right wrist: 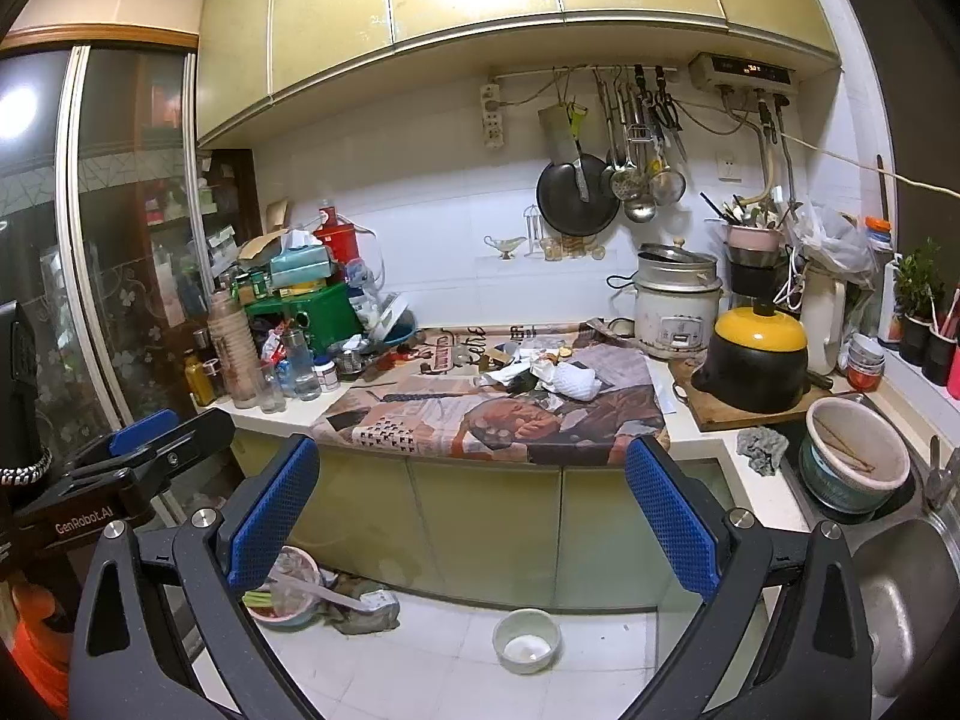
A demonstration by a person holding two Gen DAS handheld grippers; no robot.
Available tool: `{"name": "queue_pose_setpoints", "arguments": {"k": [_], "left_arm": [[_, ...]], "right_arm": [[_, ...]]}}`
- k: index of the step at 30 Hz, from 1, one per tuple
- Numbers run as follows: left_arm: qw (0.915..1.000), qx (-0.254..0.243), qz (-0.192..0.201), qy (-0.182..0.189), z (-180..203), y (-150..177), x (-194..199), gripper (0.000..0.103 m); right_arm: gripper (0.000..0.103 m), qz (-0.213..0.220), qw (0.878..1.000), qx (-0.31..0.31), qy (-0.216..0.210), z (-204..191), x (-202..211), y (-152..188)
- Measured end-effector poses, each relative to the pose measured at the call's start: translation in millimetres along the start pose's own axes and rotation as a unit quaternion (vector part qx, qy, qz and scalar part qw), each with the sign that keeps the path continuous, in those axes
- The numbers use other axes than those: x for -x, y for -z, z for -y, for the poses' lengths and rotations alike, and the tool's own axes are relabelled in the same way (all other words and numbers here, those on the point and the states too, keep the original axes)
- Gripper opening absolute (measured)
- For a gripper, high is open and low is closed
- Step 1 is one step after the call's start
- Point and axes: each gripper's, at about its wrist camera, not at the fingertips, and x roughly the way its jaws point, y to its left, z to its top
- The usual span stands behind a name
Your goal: Collect trash
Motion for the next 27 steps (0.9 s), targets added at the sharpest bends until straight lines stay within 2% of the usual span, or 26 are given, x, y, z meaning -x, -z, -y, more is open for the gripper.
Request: {"name": "queue_pose_setpoints", "arguments": {"k": [17,27], "left_arm": [[1.0000,0.000,0.007,0.006,3.0,-8.7,-13.5,0.103],[0.9999,-0.003,0.007,-0.014,10.0,-14.5,-36.1,0.103]], "right_arm": [[0.101,0.003,1.000,0.000,0.004,4.4,-8.3,-3.8],[0.101,-0.002,1.000,-0.002,-0.005,22.6,-29.6,-7.7]]}}
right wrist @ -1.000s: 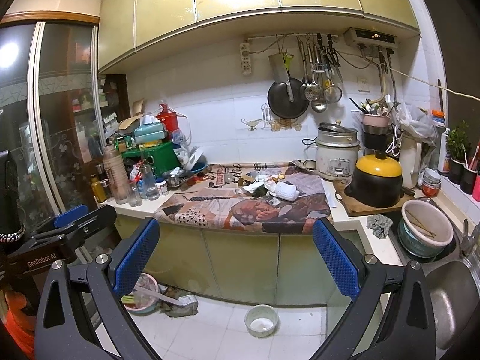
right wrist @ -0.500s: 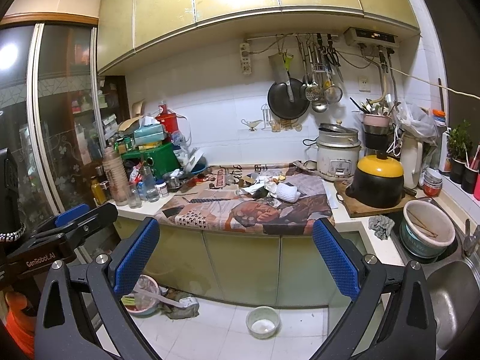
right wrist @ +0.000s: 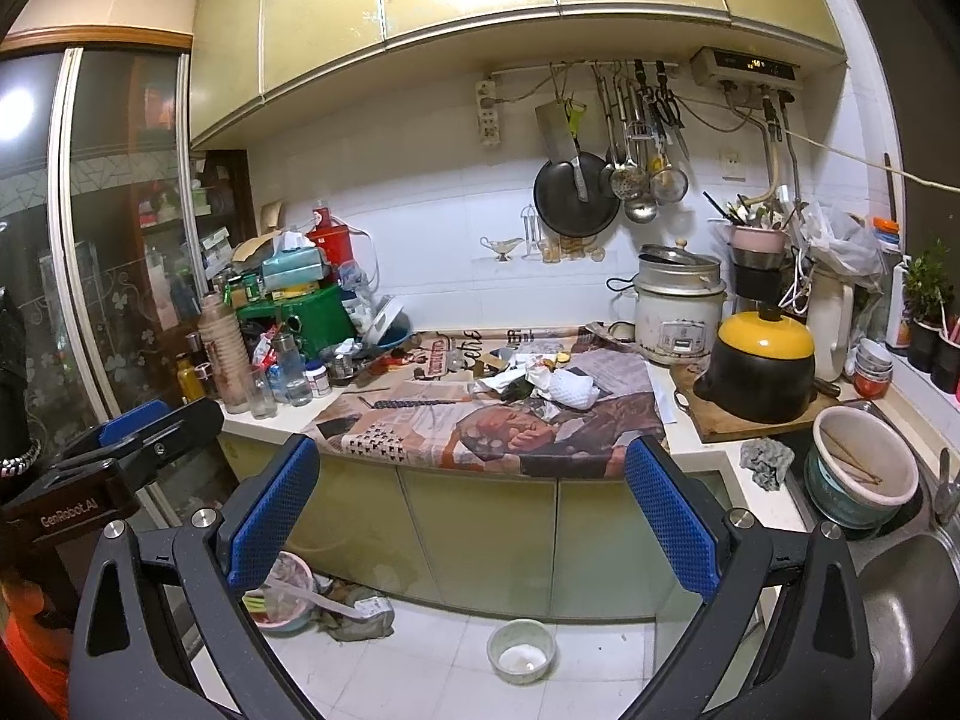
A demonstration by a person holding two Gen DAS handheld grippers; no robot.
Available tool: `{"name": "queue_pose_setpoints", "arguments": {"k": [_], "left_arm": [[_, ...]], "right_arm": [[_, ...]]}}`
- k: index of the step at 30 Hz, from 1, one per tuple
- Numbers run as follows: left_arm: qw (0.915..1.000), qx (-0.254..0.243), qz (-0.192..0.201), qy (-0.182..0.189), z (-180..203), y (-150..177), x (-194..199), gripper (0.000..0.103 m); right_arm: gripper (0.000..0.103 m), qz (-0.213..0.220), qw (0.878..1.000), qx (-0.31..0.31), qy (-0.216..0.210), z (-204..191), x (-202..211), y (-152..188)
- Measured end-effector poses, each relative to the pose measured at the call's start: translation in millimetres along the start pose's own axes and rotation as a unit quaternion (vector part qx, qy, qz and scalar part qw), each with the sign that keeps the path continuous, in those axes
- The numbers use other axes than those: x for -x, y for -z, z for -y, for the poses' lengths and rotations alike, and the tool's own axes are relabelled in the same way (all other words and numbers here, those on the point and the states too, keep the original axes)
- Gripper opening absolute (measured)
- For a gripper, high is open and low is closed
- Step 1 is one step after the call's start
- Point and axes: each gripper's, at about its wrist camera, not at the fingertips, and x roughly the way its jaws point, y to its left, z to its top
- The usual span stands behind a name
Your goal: Collect trash
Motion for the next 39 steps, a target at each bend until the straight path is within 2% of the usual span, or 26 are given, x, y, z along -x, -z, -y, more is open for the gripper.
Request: {"name": "queue_pose_setpoints", "arguments": {"k": [8,15,22,31,34,39], "left_arm": [[0.9999,0.009,-0.001,-0.008,4.0,-5.6,-37.9,0.103],[0.9992,0.009,-0.027,-0.030,-8.7,-16.6,-102.3,0.103],[0.9979,-0.005,-0.037,-0.053,-41.1,-32.7,-190.8,0.103],[0.9971,0.013,-0.055,-0.050,-99.5,-74.0,-319.1,0.103],[0.9962,0.002,-0.071,-0.051,-113.9,-80.1,-358.7,0.103],[0.9923,-0.010,-0.108,-0.060,-131.2,-79.8,-422.7,0.103]], "right_arm": [[0.101,-0.013,1.000,0.004,0.007,15.4,-25.4,1.3],[0.101,-0.027,0.999,0.001,0.028,30.0,-62.9,-1.7],[0.101,-0.033,0.998,-0.003,0.055,43.7,-120.3,-12.4],[0.101,-0.076,0.992,-0.012,0.099,55.5,-227.1,-42.7],[0.101,-0.093,0.988,-0.024,0.118,61.8,-260.3,-44.7],[0.101,-0.129,0.983,-0.050,0.123,75.4,-306.9,-41.1]]}}
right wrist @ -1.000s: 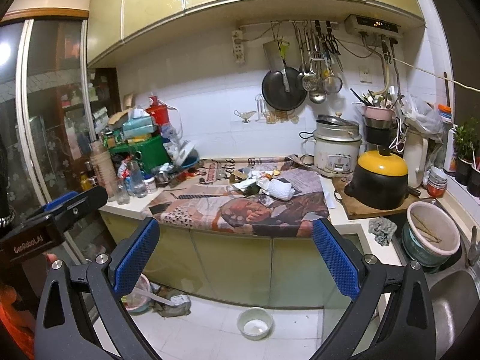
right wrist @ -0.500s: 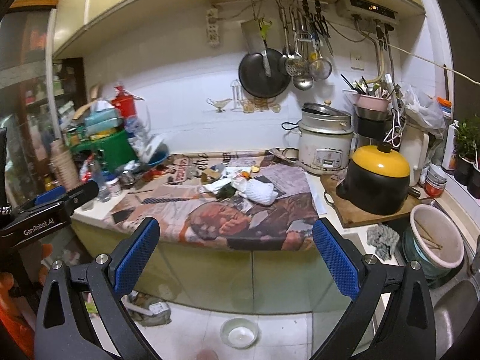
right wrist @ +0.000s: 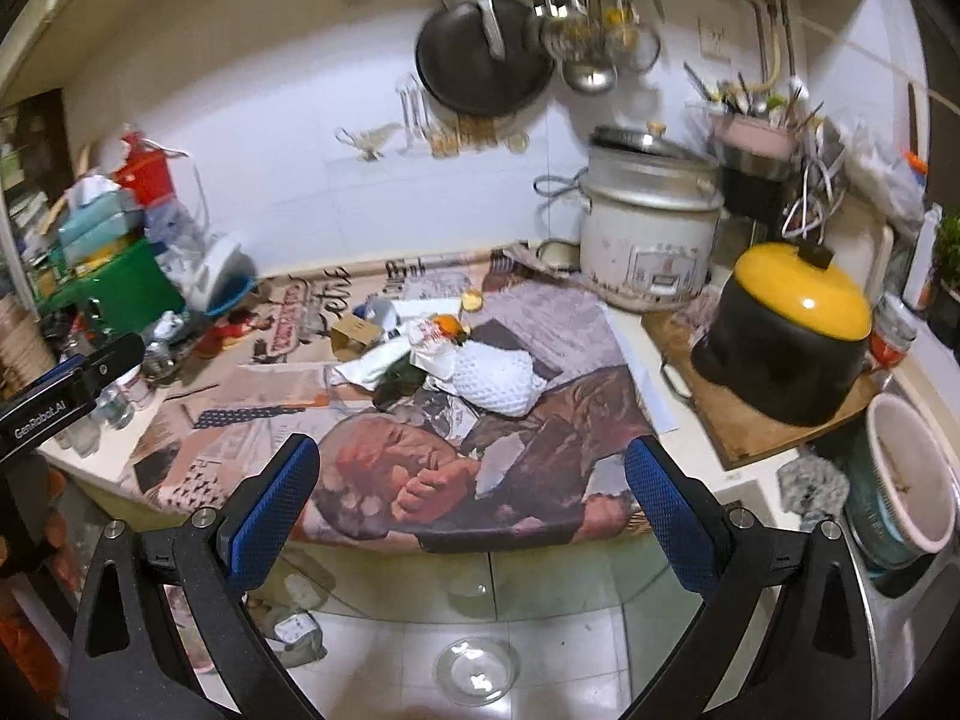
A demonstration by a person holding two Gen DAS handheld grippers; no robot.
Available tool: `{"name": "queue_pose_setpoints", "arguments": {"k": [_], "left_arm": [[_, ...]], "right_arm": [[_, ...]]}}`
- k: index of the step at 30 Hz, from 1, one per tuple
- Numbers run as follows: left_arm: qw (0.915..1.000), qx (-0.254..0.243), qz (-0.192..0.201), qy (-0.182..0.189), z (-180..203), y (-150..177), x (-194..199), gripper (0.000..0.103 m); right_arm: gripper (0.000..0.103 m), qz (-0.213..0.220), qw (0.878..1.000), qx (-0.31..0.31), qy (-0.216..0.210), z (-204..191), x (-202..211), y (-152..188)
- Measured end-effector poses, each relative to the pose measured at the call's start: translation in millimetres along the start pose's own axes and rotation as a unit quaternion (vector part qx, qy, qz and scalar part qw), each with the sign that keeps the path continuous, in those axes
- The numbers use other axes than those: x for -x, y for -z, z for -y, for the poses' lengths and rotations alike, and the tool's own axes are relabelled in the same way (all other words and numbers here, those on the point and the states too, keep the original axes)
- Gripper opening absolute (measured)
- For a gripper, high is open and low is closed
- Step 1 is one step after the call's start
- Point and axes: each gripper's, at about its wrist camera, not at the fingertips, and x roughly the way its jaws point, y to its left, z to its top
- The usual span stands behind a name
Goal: Collect trash
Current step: 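Reach the right tool to the white foam net while the left tool reaches the white-red plastic bag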
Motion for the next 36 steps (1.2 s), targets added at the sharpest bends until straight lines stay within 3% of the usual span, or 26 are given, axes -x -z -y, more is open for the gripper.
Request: {"name": "queue_pose_setpoints", "arguments": {"k": [7,11,15,18,25,29,31,36], "left_arm": [[0.9985,-0.014,-0.052,-0.006,5.7,-7.8,-77.9,0.103],[0.9964,-0.020,-0.076,-0.033,14.4,-11.1,-110.4,0.103],[0.9960,0.002,-0.059,-0.066,18.8,-16.1,-124.6,0.103],[0.9941,0.011,-0.068,-0.084,27.3,-22.5,-139.5,0.103],[0.9892,0.007,-0.120,-0.083,56.6,-27.0,-200.8,0.103],[0.9884,0.006,-0.135,-0.068,76.5,-24.5,-231.2,0.102],[0.9872,0.004,-0.149,-0.057,86.4,-23.2,-246.4,0.092],[0.9819,0.010,-0.188,-0.020,108.7,-23.0,-285.3,0.075]], "right_arm": [[0.101,-0.045,0.998,-0.033,0.002,15.8,-64.3,-22.3],[0.101,-0.075,0.996,-0.045,-0.012,29.0,-117.3,-33.7],[0.101,-0.115,0.992,-0.034,-0.038,36.1,-180.6,-41.2],[0.100,-0.158,0.986,-0.028,-0.048,43.6,-228.8,-44.5],[0.078,-0.219,0.972,-0.059,-0.066,76.7,-284.5,-47.4],[0.052,-0.269,0.951,-0.081,-0.128,87.5,-307.5,-45.1],[0.051,-0.274,0.948,-0.077,-0.141,87.6,-313.0,-45.4],[0.029,-0.257,0.951,-0.056,-0.161,91.8,-309.8,-57.2]]}}
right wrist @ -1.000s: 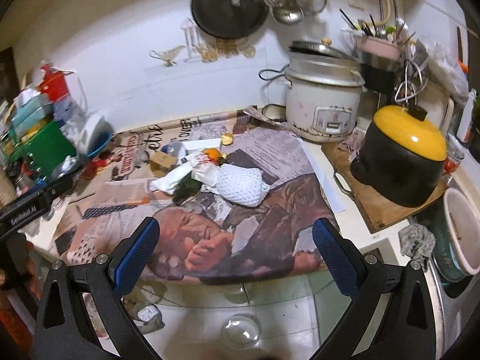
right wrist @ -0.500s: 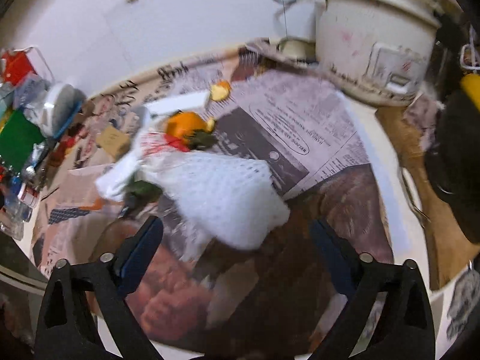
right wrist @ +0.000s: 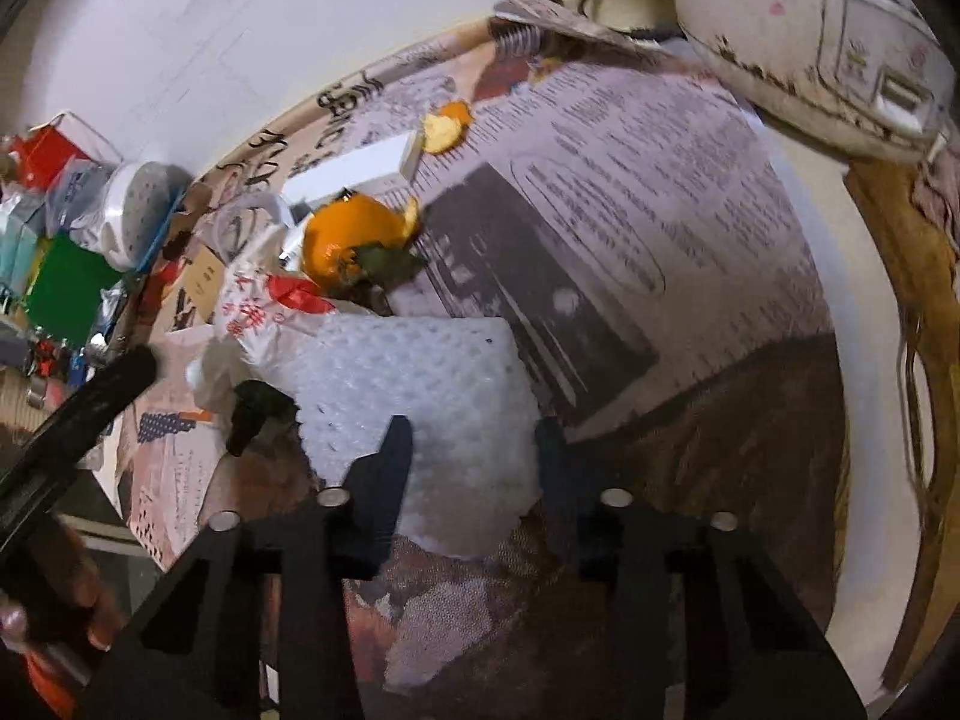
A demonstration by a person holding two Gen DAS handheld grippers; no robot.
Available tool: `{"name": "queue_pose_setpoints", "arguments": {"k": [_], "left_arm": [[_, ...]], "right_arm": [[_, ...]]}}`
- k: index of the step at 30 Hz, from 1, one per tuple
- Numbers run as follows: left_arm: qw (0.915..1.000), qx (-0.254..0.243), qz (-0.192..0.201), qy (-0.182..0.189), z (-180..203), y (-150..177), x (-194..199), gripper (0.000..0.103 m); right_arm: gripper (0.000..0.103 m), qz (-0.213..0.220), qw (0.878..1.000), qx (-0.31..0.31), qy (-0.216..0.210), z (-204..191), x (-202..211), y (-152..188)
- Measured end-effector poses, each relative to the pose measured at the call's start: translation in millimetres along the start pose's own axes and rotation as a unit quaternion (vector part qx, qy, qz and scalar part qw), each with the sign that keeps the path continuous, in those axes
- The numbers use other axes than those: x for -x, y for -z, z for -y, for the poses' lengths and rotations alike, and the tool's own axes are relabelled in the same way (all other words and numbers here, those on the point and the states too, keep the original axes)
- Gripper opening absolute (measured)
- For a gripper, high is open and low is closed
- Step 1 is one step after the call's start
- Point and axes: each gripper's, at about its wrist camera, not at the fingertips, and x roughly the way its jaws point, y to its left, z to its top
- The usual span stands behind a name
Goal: Collect trash
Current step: 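Reach the right tool to the white foam net while the left tool reaches the white-red plastic bag, then close the right tool on the foam net while the left tool grasps the plastic bag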
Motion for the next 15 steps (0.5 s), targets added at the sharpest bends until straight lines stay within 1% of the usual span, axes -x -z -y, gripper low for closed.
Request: {"name": "queue_pose_setpoints", "arguments": {"k": [2,4,5,7,8,9,11,13,15], "left_arm": [[0.9999,0.001,-0.012,0.011,9.1,-4.8,-11.6,0.070],[0.9995,0.001,-0.022,0.020,16.9,-9.4,-22.6,0.062],[0.9993,-0.001,-0.029,0.022,20.3,-11.1,-28.4,0.060],[0.9989,-0.003,-0.038,0.027,25.8,-13.3,-38.4,0.052],[0.9986,-0.002,-0.042,0.031,27.8,-14.1,-42.4,0.050],[0.9983,0.000,-0.045,0.036,29.7,-15.0,-46.2,0.044],[0.9974,0.007,-0.052,0.050,31.1,-15.5,-51.6,0.038],[0.9961,0.015,-0.055,0.068,32.0,-15.1,-53.2,0.027],[0.9931,0.024,-0.062,0.097,31.5,-14.6,-52.2,0.024]], "right_arm": [[0.027,0.002,1.000,0.003,-0.003,5.9,4.0,-4.0],[0.025,0.009,1.000,0.007,-0.001,11.0,11.2,-4.9],[0.023,0.011,1.000,0.010,0.001,13.9,13.6,-6.1],[0.023,0.018,1.000,0.015,0.008,18.3,19.4,-8.3],[0.023,0.023,1.000,0.016,0.010,21.1,24.3,-7.9],[0.023,0.026,0.999,0.015,0.013,23.3,26.5,-8.5],[0.023,0.031,0.999,0.011,0.021,29.4,33.1,-7.8],[0.023,0.034,0.999,0.002,0.029,34.7,37.2,-6.3],[0.023,0.035,0.999,-0.008,0.032,37.9,39.3,-4.0]]}}
